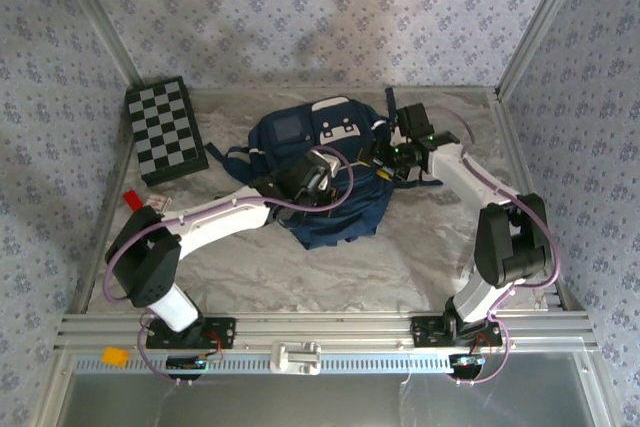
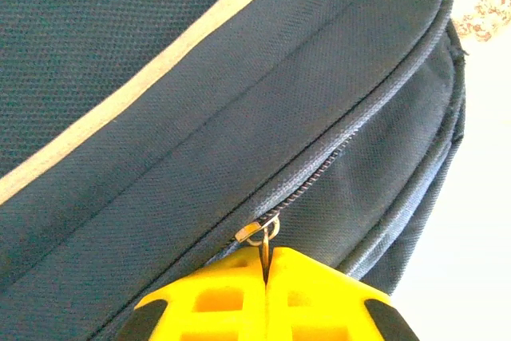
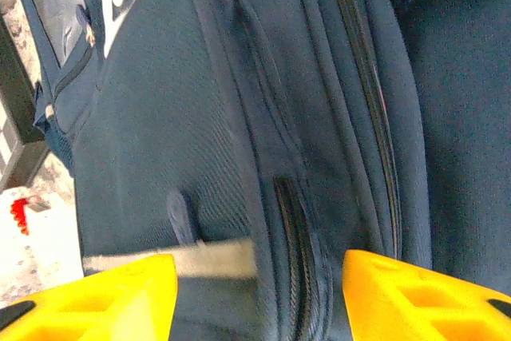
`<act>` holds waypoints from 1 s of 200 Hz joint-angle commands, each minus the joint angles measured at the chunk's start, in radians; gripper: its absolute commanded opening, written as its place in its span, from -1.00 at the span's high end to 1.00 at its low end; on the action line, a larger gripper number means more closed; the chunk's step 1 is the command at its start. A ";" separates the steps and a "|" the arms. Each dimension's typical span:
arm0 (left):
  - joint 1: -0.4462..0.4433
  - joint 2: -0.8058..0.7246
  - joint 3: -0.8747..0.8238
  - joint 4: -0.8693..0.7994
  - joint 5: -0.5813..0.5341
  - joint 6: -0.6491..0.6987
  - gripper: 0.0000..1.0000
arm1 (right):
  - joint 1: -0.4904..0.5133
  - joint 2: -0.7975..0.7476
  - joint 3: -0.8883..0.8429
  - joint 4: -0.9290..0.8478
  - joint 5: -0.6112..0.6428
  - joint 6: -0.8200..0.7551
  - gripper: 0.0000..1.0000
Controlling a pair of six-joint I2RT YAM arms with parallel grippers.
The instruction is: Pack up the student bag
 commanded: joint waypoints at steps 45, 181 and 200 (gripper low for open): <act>0.009 -0.023 -0.001 -0.006 0.020 0.018 1.00 | 0.036 0.019 -0.035 0.130 -0.055 0.111 0.75; 0.301 -0.269 -0.410 0.240 -0.122 0.354 1.00 | -0.066 0.091 0.097 -0.014 0.053 -0.141 1.00; 0.331 -0.227 -0.400 0.298 -0.046 0.407 1.00 | -0.062 0.099 0.091 -0.009 0.055 -0.160 1.00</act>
